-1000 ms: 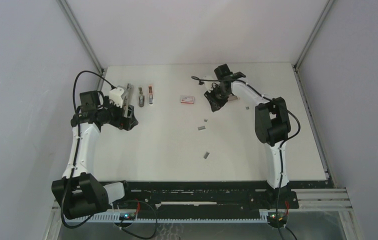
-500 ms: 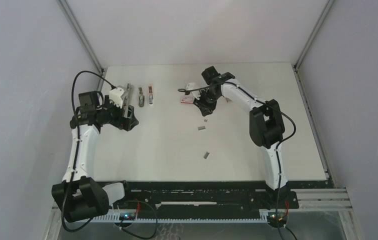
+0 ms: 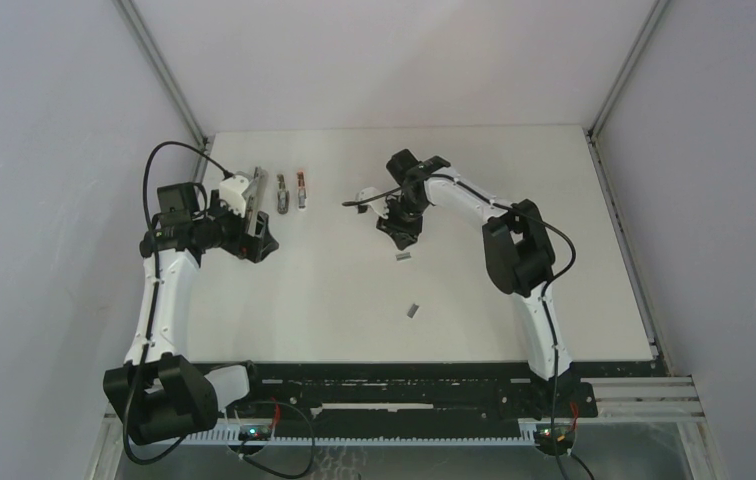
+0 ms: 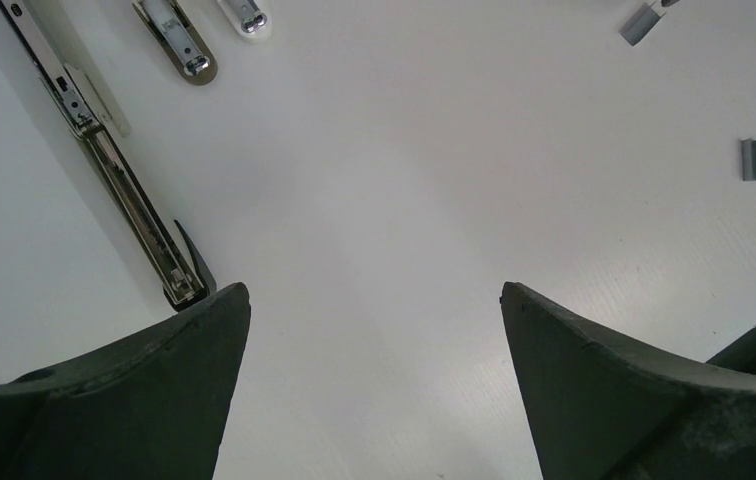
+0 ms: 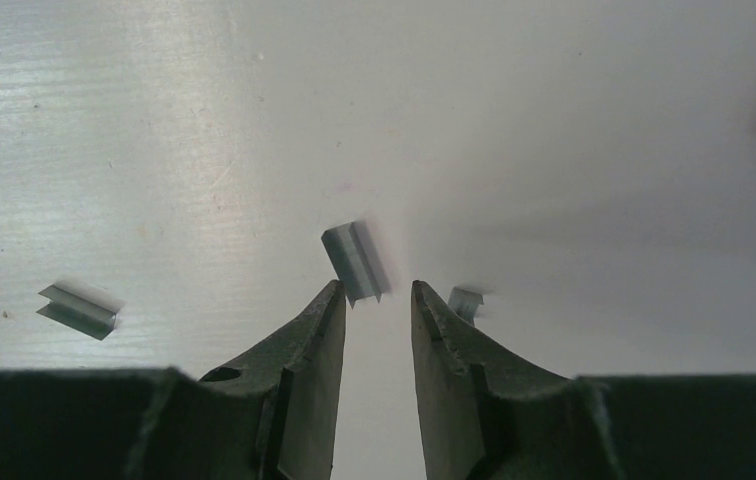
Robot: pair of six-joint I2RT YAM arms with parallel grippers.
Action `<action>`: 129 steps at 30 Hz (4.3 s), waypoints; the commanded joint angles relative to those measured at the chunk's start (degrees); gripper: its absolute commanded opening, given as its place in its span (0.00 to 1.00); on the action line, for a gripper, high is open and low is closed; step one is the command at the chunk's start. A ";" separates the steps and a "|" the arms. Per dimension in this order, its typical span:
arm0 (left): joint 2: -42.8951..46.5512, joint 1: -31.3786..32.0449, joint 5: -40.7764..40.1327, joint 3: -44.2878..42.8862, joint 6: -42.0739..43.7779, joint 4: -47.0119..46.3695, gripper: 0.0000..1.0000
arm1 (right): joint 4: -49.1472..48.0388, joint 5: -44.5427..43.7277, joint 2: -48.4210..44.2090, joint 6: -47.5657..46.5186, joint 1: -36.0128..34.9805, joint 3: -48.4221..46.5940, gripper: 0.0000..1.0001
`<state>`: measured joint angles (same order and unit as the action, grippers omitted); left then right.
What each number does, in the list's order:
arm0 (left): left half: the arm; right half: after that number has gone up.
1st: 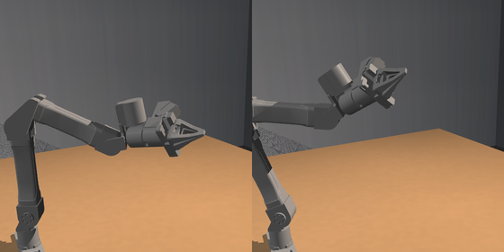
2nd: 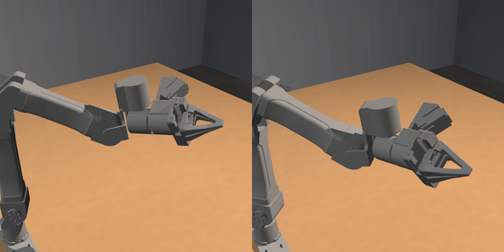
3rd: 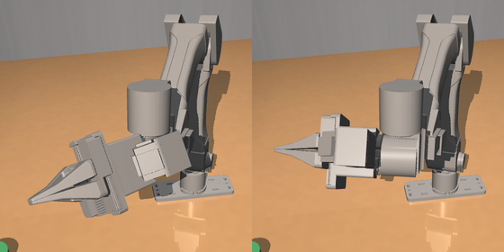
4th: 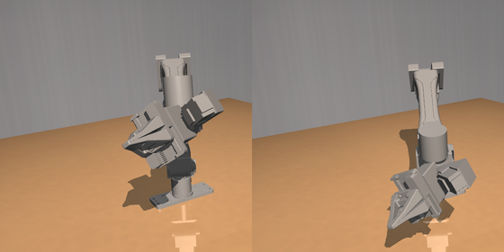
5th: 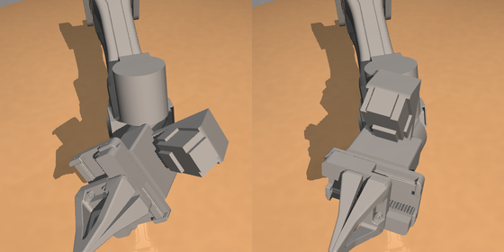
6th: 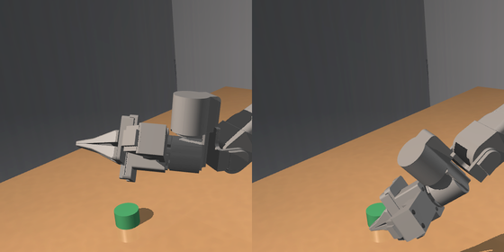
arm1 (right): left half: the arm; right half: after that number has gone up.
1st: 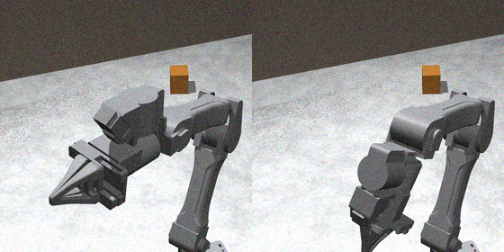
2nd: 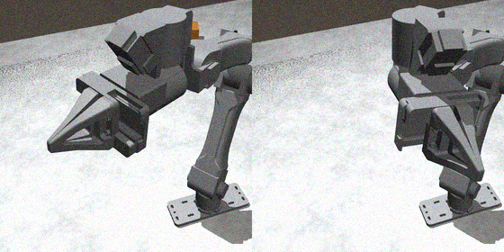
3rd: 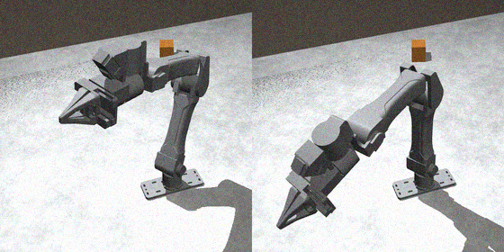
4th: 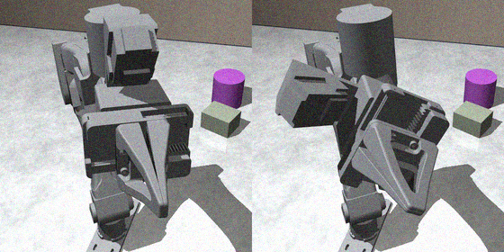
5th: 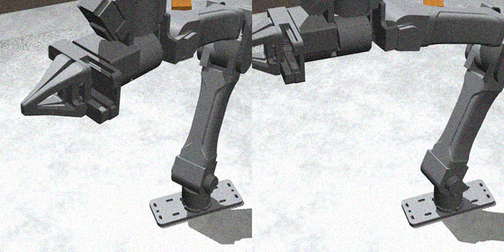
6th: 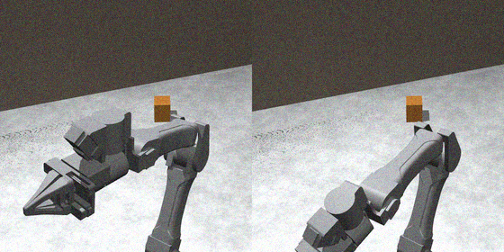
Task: Unload the staples from the stapler
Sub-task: Pick up the staple from the center of the board.
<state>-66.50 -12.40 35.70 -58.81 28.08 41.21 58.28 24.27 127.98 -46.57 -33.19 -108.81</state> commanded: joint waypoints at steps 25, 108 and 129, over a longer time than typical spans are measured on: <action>1.19 -0.55 2.27 2.03 1.36 -0.43 1.00 | -0.19 -3.65 2.78 -0.50 -1.38 -0.60 0.32; 0.34 -0.59 2.38 1.68 1.40 0.10 1.00 | -12.21 -13.69 -4.36 38.95 9.72 -6.38 0.01; -1.12 -0.53 1.92 1.32 0.93 0.19 1.00 | -19.86 -27.50 1.54 52.38 18.99 -5.71 0.00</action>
<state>-67.59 -12.40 36.64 -58.81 28.64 41.34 40.66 -0.64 128.92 2.79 -14.17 -114.50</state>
